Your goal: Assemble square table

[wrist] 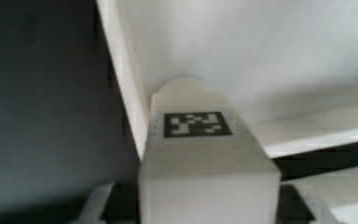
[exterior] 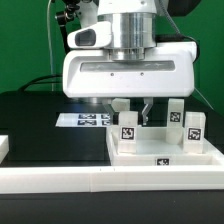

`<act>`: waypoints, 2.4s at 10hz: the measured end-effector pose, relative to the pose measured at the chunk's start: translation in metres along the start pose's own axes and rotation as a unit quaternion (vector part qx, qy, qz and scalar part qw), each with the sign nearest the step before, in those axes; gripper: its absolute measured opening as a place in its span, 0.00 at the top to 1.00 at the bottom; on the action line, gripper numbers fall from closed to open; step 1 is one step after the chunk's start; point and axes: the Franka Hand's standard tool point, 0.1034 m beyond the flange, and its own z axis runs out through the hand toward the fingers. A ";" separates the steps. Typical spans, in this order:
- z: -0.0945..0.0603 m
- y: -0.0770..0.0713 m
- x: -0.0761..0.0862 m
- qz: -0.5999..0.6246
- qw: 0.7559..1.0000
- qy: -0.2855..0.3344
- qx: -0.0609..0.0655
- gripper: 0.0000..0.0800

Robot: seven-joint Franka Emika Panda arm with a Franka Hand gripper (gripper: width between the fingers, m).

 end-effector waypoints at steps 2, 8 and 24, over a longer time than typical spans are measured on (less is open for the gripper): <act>0.000 0.003 0.000 0.108 0.994 0.008 0.013 0.64; 0.001 0.006 0.000 0.367 0.930 0.003 0.023 0.64; 0.002 0.006 0.000 0.314 0.949 -0.005 0.036 0.19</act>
Offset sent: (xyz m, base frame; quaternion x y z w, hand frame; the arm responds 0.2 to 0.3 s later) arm -0.0046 -0.0016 -0.0021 -0.0152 -0.0053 0.1761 0.9842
